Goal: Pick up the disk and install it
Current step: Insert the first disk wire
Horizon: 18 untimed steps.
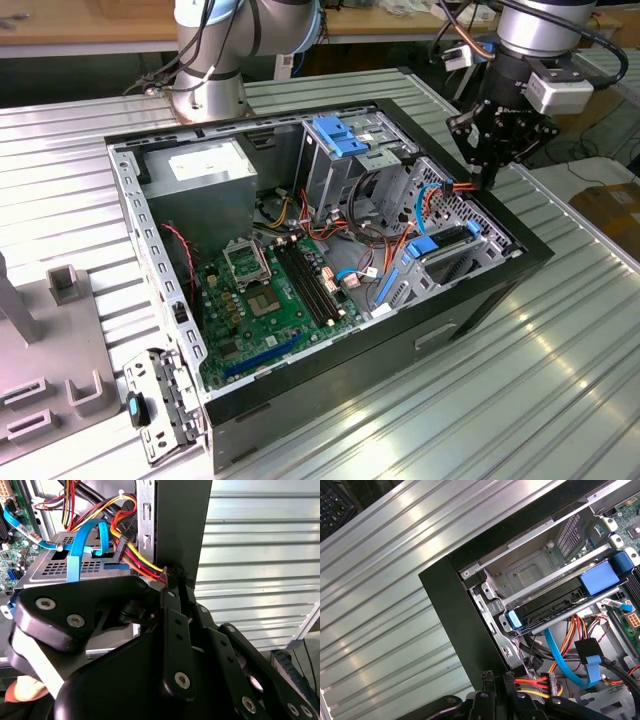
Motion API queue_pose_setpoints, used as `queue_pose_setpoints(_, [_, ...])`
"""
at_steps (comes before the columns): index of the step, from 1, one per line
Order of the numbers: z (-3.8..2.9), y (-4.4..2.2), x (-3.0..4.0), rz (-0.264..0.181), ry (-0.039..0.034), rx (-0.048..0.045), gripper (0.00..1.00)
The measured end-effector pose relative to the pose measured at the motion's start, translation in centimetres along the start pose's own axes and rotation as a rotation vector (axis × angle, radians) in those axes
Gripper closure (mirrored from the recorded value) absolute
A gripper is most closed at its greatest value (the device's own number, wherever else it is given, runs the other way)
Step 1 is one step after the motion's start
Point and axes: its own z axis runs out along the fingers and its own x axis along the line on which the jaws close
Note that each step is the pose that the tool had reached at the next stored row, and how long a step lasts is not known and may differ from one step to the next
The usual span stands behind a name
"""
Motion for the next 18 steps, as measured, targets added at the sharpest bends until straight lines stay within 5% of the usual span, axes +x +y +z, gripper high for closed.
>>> queue_pose_setpoints(1, [0.00,0.00,0.00,0.000,-0.0001,0.0000,0.83])
queue_pose_setpoints(8, [-0.25,0.00,0.04,0.010,0.0001,-0.0033,0.84])
queue_pose_setpoints(18, [-0.26,-0.01,0.04,0.239,-0.0140,-0.0543,0.84])
